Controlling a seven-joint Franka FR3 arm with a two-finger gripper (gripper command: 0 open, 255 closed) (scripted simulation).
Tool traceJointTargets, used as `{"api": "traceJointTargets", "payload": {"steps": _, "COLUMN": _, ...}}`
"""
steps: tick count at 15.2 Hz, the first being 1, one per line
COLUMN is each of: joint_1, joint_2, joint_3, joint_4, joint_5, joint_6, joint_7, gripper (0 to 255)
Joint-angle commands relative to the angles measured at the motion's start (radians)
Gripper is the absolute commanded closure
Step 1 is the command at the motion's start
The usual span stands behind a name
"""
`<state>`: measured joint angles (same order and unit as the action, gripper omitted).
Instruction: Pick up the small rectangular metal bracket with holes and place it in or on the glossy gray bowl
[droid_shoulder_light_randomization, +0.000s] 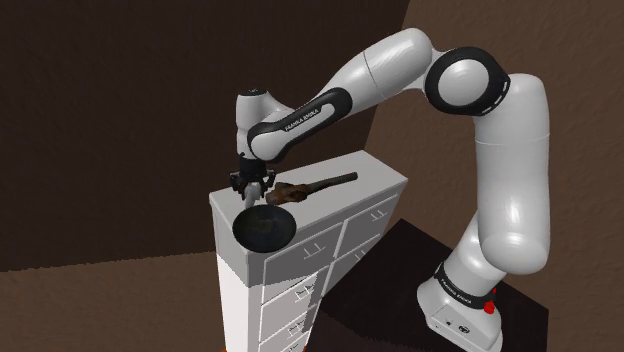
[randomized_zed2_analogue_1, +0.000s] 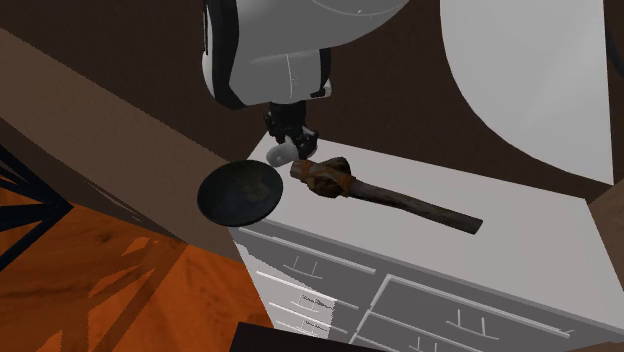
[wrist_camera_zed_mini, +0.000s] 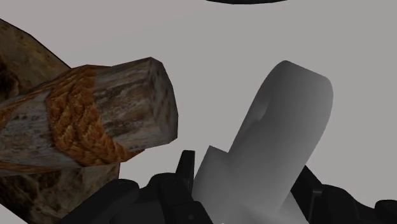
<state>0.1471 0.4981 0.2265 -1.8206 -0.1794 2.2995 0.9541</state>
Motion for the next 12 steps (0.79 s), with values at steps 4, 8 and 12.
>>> {"api": "traceJointTargets", "payload": {"steps": 4, "joint_1": 0.000, "joint_2": 0.000, "joint_3": 0.000, "joint_4": 0.000, "joint_5": 0.000, "joint_6": 0.000, "joint_7": 0.000, "gripper": 255}}
{"api": "traceJointTargets", "payload": {"steps": 8, "joint_1": -0.001, "joint_2": -0.008, "joint_3": 0.002, "joint_4": 0.002, "joint_5": 0.003, "joint_6": -0.010, "joint_7": -0.002, "gripper": 255}}
{"api": "traceJointTargets", "payload": {"steps": 12, "joint_1": -0.005, "joint_2": -0.040, "joint_3": 0.008, "joint_4": 0.011, "joint_5": 0.014, "joint_6": -0.050, "joint_7": -0.010, "gripper": 255}}
